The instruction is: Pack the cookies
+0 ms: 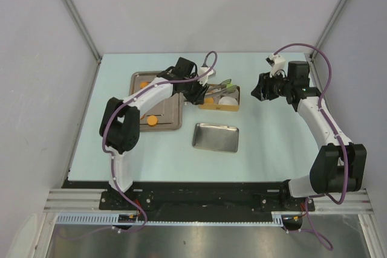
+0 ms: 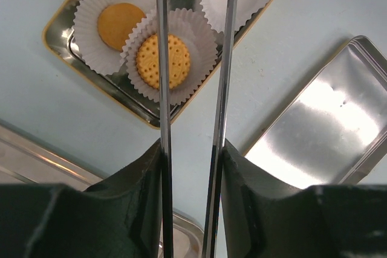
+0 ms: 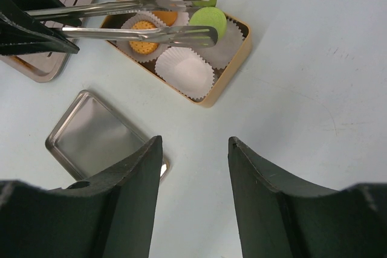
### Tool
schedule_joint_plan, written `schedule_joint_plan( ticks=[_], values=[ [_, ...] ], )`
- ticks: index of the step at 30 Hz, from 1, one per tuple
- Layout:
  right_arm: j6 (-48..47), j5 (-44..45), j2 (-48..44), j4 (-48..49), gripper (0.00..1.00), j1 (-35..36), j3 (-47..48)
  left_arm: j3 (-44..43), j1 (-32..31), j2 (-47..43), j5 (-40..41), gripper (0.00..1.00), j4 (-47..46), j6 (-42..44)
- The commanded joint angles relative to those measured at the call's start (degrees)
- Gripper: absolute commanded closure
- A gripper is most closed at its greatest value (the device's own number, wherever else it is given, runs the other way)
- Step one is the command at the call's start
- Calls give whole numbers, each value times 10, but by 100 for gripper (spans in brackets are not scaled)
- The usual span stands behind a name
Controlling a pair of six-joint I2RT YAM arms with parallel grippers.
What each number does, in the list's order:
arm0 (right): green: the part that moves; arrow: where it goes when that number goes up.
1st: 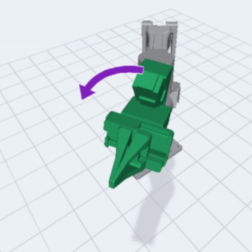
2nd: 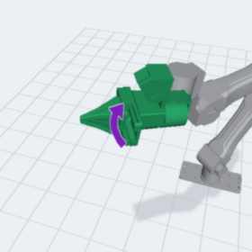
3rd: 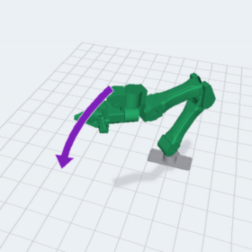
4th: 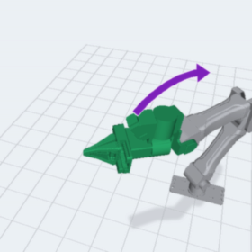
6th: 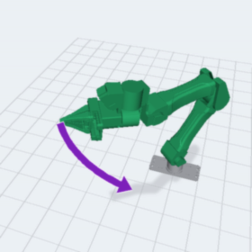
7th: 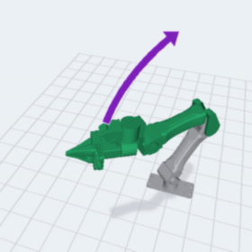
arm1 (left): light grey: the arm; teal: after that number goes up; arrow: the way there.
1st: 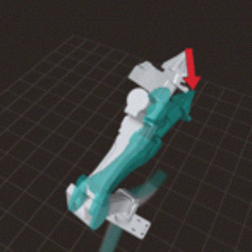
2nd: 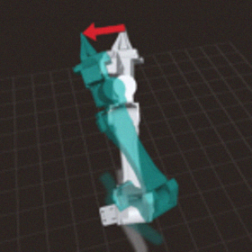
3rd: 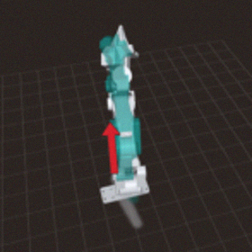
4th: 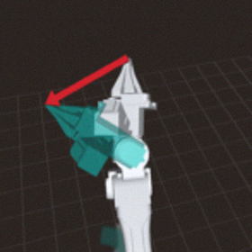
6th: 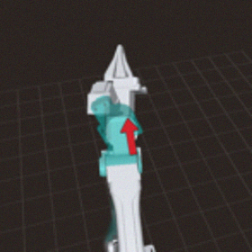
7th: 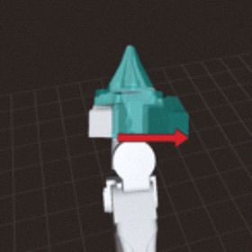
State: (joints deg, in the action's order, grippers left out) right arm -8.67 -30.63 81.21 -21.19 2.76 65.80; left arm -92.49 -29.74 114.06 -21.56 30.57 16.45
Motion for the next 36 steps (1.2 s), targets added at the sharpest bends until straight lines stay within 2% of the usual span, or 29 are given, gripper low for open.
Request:
schedule_joint_plan(
  ticks=[1,36],
  values=[
    [-7,-6,-18,12,48,-3,2,-16,-8,-1,2,59,-25,-12],
    [-9,-12,-11,9,48,-3,2,6,-10,11,13,53,-35,-7]
  ],
)
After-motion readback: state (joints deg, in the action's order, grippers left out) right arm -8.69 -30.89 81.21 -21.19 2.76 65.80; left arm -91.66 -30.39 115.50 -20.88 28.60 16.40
